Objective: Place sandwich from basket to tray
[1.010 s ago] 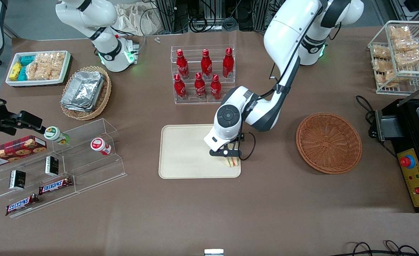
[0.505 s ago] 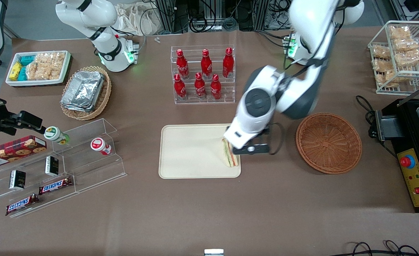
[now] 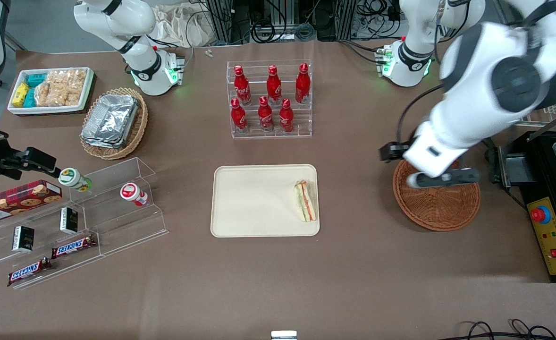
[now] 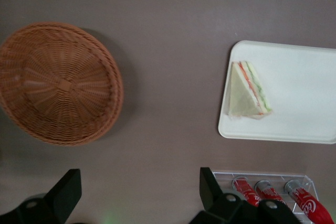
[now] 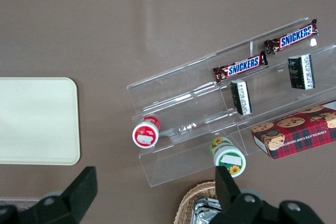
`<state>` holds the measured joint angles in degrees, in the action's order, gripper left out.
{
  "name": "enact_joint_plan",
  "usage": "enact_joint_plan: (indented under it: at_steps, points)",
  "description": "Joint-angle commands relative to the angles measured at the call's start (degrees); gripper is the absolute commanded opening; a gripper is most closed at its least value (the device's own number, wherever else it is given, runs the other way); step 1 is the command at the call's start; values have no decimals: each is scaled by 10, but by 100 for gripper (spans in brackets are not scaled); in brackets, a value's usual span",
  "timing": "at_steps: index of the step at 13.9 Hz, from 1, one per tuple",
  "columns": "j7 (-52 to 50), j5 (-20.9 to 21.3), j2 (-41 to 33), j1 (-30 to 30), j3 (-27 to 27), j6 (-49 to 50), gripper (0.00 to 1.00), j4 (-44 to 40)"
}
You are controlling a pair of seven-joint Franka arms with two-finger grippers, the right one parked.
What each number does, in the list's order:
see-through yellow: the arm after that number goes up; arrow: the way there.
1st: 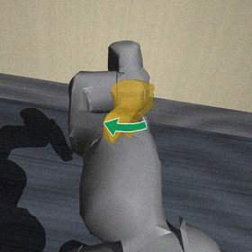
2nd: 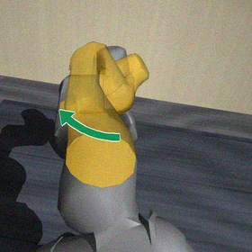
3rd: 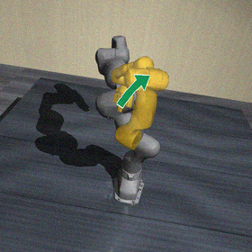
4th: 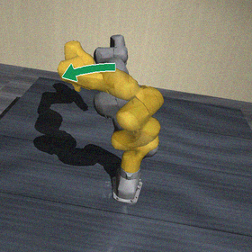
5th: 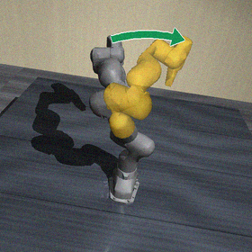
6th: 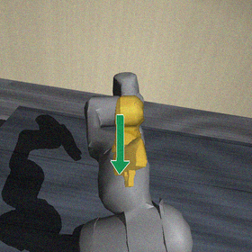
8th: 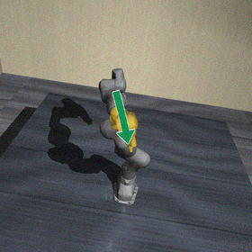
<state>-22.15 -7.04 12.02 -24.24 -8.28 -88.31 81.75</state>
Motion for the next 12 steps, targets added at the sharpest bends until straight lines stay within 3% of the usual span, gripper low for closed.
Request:
enact_joint_plan:
  at_steps: [1, 6, 12]
  points:
    - [12, 29, -71, 29, 6, 9, 100, 61]
    - [112, 46, -130, 117, 21, 73, 100, 87]
    - [106, 69, -136, 228, 142, 89, 100, 75]
